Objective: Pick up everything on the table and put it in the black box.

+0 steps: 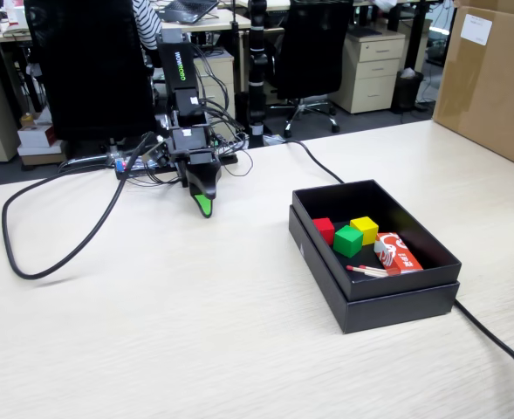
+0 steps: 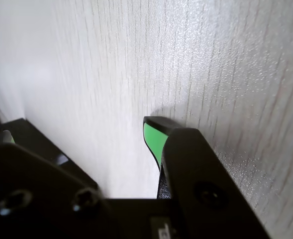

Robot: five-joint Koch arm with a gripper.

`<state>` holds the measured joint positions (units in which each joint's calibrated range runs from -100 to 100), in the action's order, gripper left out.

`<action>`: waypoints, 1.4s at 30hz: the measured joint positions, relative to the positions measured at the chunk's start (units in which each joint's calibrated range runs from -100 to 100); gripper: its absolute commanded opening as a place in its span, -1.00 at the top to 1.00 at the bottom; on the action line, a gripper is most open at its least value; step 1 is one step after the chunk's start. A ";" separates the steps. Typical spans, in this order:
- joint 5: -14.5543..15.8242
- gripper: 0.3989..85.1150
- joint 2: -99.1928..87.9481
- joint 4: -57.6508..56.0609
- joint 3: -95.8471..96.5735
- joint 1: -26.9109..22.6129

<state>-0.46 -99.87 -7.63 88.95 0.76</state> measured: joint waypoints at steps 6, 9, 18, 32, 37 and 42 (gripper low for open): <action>-0.20 -0.19 -0.13 7.05 5.02 -0.54; -0.20 -0.19 -0.13 7.05 5.02 -0.93; -0.20 -0.18 -0.13 7.05 5.02 -1.12; -0.20 -0.18 -0.13 7.05 5.02 -1.12; -0.20 -0.18 -0.13 7.05 5.02 -1.12; -0.20 -0.18 -0.13 7.05 5.02 -1.12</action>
<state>-0.66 -100.00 -0.58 93.98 -0.37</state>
